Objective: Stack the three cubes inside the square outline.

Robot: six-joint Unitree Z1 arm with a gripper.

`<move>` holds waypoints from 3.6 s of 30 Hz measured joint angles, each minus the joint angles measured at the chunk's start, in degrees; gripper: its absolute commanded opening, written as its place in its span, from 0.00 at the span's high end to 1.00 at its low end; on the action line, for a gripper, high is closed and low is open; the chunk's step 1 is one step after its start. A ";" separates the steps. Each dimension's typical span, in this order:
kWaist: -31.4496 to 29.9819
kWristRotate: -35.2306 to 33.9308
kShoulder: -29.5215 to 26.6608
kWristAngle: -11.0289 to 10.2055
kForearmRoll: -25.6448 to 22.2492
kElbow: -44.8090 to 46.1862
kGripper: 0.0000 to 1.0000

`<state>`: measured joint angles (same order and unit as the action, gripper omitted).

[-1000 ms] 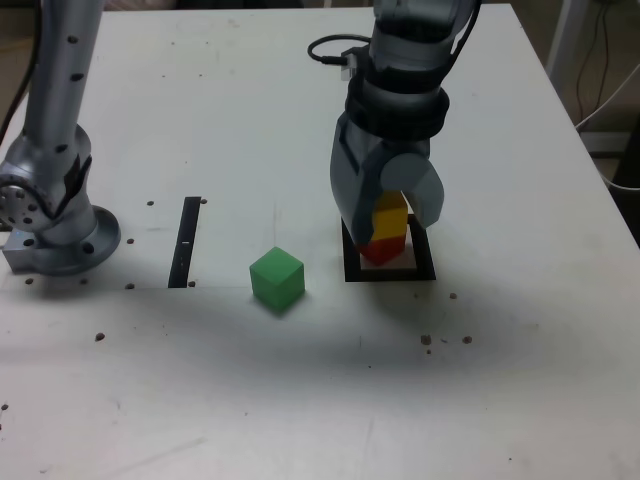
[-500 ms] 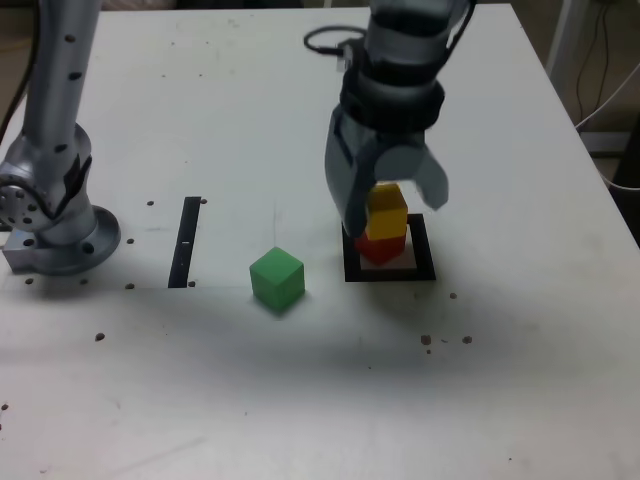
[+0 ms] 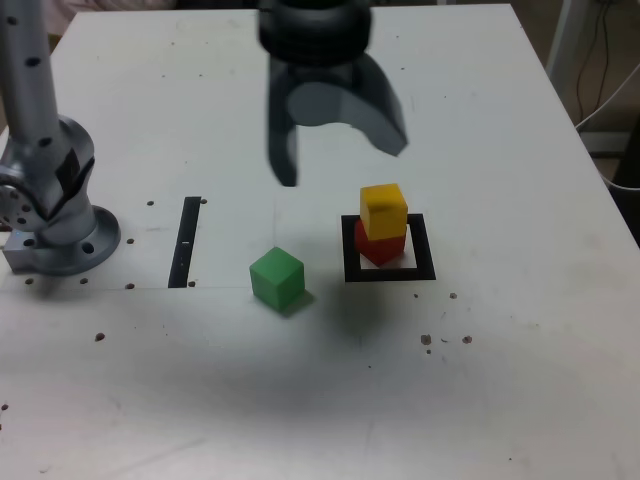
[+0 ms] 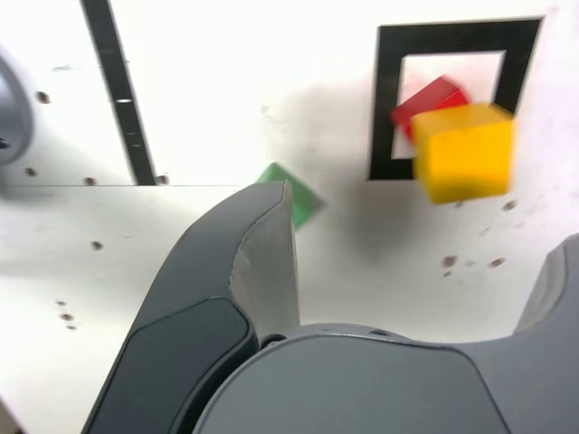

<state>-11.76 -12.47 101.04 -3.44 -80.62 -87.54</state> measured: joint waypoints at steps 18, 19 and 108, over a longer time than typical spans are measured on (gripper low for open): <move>-11.68 9.74 -12.10 -1.62 6.42 20.76 0.01; -12.43 9.88 -11.76 -2.06 6.61 21.12 0.01; -12.04 5.83 -2.19 -3.57 -4.28 3.09 0.74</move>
<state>-23.80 -6.64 98.86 -7.00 -84.90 -84.45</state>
